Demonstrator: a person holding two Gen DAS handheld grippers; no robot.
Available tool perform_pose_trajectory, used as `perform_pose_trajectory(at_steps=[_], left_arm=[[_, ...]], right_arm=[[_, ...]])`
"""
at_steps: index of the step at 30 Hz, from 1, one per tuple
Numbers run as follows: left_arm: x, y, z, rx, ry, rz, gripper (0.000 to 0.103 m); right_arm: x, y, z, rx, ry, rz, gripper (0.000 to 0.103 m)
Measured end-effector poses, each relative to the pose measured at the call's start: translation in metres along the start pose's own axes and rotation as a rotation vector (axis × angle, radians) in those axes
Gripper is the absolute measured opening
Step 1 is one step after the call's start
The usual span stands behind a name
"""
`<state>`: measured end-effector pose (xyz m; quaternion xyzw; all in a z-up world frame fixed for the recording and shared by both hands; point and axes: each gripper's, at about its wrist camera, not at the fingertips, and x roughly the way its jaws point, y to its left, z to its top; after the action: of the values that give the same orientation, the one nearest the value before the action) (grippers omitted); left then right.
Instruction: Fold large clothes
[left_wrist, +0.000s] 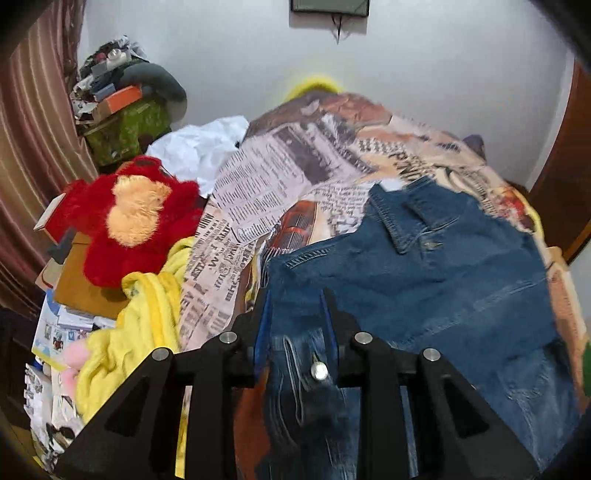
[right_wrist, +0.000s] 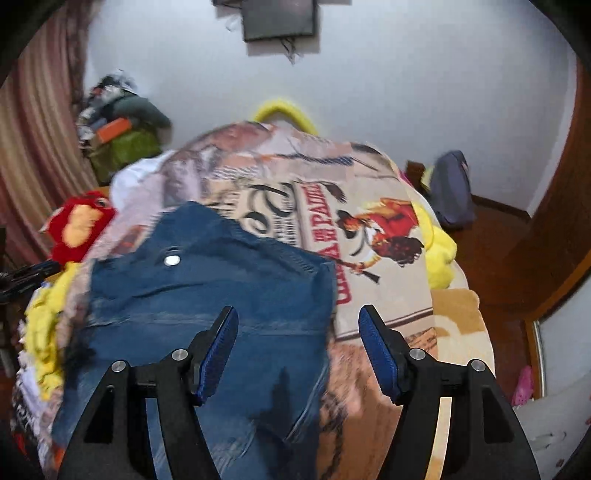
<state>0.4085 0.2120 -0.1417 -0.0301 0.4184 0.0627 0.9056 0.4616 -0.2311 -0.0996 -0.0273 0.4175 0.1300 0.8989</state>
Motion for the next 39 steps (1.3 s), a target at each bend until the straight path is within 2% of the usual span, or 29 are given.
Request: perform_pose_trajectory(at_steps=[3,6,7,11,13,21,25,29,32,34,35,36,37,38,39], left_arm=[[-0.028,0.003,-0.012,-0.022,-0.021,-0.030,0.033],[-0.051,0.008,-0.030,-0.029,-0.026,-0.046,0.035],[-0.056,0.008,-0.036,-0.027,-0.023,-0.053,0.038],[-0.076,0.014,-0.071,-0.034,-0.006,-0.084,0.071],[-0.080,0.017,-0.090,-0.048,0.013,-0.087,0.080],[-0.068,0.033,-0.173,-0.139,0.159,-0.113,0.081],[-0.054,0.039,-0.209,-0.216,0.233,-0.132,0.081],[-0.045,0.039,-0.242,-0.300,0.312,-0.201,0.081],[-0.041,0.032,-0.256,-0.320,0.355,-0.254,0.081],[-0.039,0.025,-0.261,-0.316,0.369,-0.301,0.077],[-0.039,0.022,-0.262,-0.312,0.370,-0.308,0.071],[-0.039,0.019,-0.262,-0.308,0.372,-0.314,0.069],[-0.038,0.017,-0.261,-0.302,0.369,-0.306,0.069],[-0.038,0.015,-0.260,-0.299,0.364,-0.304,0.065],[-0.039,0.014,-0.259,-0.295,0.359,-0.305,0.062]], right_arm=[[-0.033,0.015,-0.017,-0.031,-0.027,0.025,0.077],[-0.057,0.025,-0.036,-0.052,-0.051,0.028,0.082],[-0.063,0.028,-0.045,-0.055,-0.051,0.033,0.082],[-0.079,0.030,-0.077,-0.037,-0.015,0.053,0.083],[-0.083,0.029,-0.098,-0.020,0.011,0.054,0.083],[-0.072,0.018,-0.167,0.034,0.149,0.019,0.083],[-0.065,0.015,-0.194,0.088,0.213,0.039,0.083],[-0.062,0.014,-0.212,0.129,0.246,0.084,0.083],[-0.060,0.013,-0.222,0.150,0.262,0.113,0.083],[-0.059,0.011,-0.226,0.178,0.261,0.134,0.079],[-0.060,0.011,-0.227,0.188,0.251,0.143,0.072],[-0.060,0.012,-0.227,0.196,0.244,0.157,0.063],[-0.060,0.013,-0.227,0.198,0.245,0.167,0.057],[-0.060,0.015,-0.227,0.204,0.245,0.187,0.047],[-0.060,0.016,-0.227,0.207,0.246,0.200,0.042]])
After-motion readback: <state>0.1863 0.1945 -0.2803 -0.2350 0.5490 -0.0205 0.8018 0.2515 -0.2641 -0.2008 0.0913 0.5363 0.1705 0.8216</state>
